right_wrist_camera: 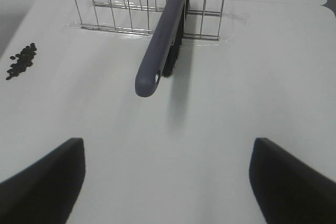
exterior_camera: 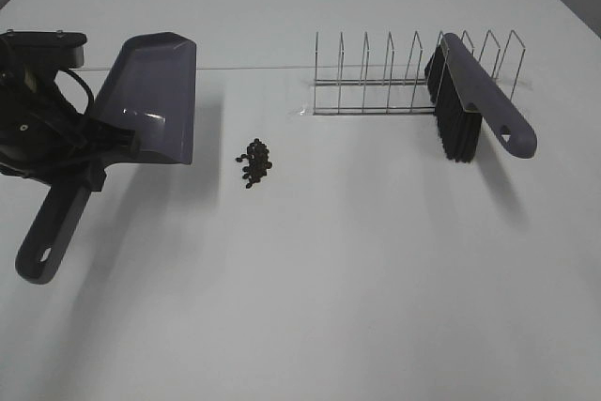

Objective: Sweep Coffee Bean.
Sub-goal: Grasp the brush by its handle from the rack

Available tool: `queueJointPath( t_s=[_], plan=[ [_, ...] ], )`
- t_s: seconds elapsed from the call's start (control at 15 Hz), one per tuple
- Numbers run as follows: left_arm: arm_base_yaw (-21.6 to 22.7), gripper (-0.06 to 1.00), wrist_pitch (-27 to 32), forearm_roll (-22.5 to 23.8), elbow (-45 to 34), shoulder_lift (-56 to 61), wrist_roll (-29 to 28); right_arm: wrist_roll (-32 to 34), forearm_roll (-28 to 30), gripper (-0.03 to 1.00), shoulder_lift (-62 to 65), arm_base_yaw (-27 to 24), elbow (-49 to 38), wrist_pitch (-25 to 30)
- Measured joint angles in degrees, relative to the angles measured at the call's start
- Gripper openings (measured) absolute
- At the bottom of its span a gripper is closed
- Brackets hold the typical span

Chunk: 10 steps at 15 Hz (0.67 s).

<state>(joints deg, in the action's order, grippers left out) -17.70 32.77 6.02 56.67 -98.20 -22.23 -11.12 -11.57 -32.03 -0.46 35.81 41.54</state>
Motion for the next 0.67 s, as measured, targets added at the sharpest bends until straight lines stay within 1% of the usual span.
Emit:
queueJointPath(
  t_s=[0.13,0.33,0.4,0.53,0.6,0.67],
  plan=[
    [0.0,0.36,0.0,0.0,0.0,0.0,0.0,-2.6,0.0,0.79,-12.2,0.0,5.6,-1.3],
    [0.0,0.36,-0.1,0.1,0.0,0.0,0.0,-3.5,0.0,0.77,-30.0,0.0,15.2,-2.1],
    [0.0,0.36,-0.1,0.1,0.0,0.0,0.0,-3.6,0.0,0.77,-33.0,0.0,17.0,-1.9],
    [0.0,0.36,-0.1,0.1,0.0,0.0,0.0,-3.6,-0.2,0.77,-42.9,0.0,23.8,-0.2],
    [0.0,0.36,-0.1,0.1,0.0,0.0,0.0,-3.6,-0.3,0.77,-52.2,0.0,31.6,3.2],
    [0.0,0.36,-0.2,0.1,0.0,0.0,0.0,-3.3,-0.4,0.77,-55.9,0.0,35.8,5.0]
  ],
)
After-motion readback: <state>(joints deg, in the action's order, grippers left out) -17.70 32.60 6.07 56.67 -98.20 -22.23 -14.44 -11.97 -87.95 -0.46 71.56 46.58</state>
